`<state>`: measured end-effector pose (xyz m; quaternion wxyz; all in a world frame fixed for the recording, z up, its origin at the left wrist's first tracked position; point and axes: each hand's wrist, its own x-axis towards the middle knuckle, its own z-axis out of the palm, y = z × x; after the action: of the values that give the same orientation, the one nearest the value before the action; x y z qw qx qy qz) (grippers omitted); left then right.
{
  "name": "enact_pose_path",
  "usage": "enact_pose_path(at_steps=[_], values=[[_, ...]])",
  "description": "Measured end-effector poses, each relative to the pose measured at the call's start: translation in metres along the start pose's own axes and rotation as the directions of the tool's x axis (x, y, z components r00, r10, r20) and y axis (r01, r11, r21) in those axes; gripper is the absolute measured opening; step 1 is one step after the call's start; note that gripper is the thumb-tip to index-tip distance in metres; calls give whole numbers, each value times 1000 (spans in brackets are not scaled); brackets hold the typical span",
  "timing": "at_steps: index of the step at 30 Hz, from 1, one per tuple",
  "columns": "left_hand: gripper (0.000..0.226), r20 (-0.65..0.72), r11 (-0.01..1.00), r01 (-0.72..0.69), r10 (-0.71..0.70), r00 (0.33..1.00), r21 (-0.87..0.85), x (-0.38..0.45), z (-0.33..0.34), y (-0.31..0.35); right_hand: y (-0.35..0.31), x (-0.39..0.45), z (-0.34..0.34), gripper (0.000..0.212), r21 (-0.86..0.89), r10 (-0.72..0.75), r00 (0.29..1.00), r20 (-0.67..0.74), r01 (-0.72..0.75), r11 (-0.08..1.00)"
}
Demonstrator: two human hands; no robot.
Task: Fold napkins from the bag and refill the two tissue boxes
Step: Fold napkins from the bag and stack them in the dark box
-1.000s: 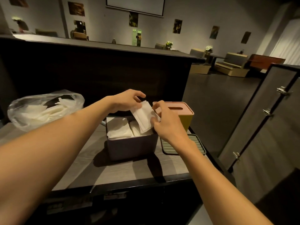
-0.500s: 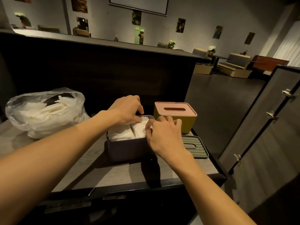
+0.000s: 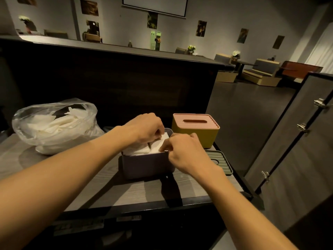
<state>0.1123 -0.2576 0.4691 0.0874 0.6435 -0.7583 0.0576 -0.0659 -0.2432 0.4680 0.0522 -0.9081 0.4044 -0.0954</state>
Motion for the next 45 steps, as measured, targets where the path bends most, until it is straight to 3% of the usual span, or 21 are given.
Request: enact_pose_path(at_steps=[4, 6, 8, 10, 14, 20, 24, 27, 32, 37, 45], values=[[29, 73, 977, 120, -109, 991, -178, -6, -37, -23, 6, 27, -17, 40, 48, -36, 998, -42, 38, 998], [37, 232, 969, 197, -159, 960, -149, -15, -54, -33, 7, 43, -16, 39, 67, -57, 996, 65, 53, 996], [46, 415, 972, 225, -175, 893, -73, -24, -59, -36, 7, 53, -7, 24, -13, -68, 970, 235, 73, 997], [62, 502, 972, 235, -194, 843, -19, -29, -51, -34, 7, 61, 1, 26, -85, -60, 949, 309, 91, 992], [67, 450, 977, 213, -184, 874, -13, -37, -32, -30, 3, 65, 4, 42, -128, -20, 938, 346, 68, 989], [66, 430, 982, 191, -176, 885, 8, -43, -29, -30, -4, 66, -1, 48, -102, 15, 936, 350, 22, 995], [66, 392, 984, 178, -157, 907, -20, -45, -44, -33, -2, 60, -16, 46, -28, 5, 977, 213, 1, 1000], [56, 357, 984, 175, -153, 921, -31, -45, -49, -36, -5, 61, -21, 42, -87, -14, 999, 43, 17, 996], [53, 436, 979, 205, -179, 882, -12, -44, -44, -29, -10, 61, -6, 42, -93, -24, 984, 178, 41, 995], [35, 322, 979, 199, -173, 931, -47, -58, -62, -44, -39, 73, -14, 36, -112, -98, 995, -22, 95, 989], [28, 188, 946, 323, -312, 931, -29, -123, -119, -145, -153, 119, -11, 36, 233, -311, 943, -118, 331, 915]])
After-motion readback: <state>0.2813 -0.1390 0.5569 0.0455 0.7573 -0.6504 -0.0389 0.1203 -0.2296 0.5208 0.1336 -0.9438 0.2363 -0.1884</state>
